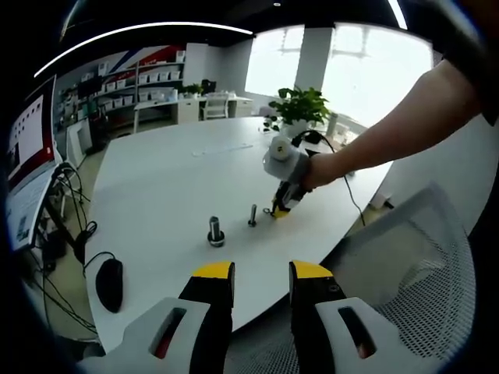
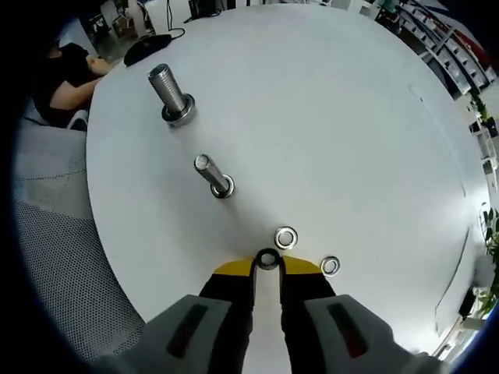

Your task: Place the washer onto the threaded stud by aligning its center hole with the stud, sliding it down to the base, and recovering from edge contact or off-axis alignment until the washer reaches the visible bottom stop.

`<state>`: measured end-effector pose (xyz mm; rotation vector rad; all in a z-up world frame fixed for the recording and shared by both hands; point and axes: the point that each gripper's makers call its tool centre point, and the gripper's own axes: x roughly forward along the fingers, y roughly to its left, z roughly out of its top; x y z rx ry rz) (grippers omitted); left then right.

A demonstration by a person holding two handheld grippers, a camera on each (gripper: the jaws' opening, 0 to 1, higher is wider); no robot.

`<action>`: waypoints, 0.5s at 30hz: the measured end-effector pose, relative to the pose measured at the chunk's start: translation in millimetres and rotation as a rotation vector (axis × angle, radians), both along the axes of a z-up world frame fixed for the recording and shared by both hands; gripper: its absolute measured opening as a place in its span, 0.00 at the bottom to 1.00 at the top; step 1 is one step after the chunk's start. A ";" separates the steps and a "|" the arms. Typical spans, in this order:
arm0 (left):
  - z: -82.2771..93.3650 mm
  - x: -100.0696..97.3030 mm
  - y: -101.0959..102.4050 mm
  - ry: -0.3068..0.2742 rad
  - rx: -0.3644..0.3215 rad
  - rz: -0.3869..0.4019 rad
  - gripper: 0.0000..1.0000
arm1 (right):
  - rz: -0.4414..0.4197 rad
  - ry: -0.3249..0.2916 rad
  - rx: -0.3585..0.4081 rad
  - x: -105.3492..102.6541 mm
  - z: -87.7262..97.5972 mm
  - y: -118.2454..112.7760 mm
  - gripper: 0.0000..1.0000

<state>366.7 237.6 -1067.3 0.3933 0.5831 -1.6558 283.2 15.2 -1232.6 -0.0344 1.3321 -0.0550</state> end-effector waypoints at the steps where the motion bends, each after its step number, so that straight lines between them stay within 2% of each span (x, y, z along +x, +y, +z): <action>1: -0.2 0.0 -0.2 -0.001 0.000 -0.001 0.26 | -0.009 -0.005 0.004 0.0 0.4 0.5 0.13; 7: 0.0 0.8 -0.5 -0.001 -0.001 0.005 0.26 | -0.007 -0.012 0.002 1.5 -1.3 -3.6 0.13; 11: 0.5 0.4 -1.0 -0.001 -0.002 0.005 0.26 | -0.004 -0.031 0.001 1.3 8.5 1.8 0.13; 15: -0.3 0.5 -1.9 0.000 -0.005 0.003 0.26 | 0.005 -0.066 0.013 10.9 16.9 2.9 0.13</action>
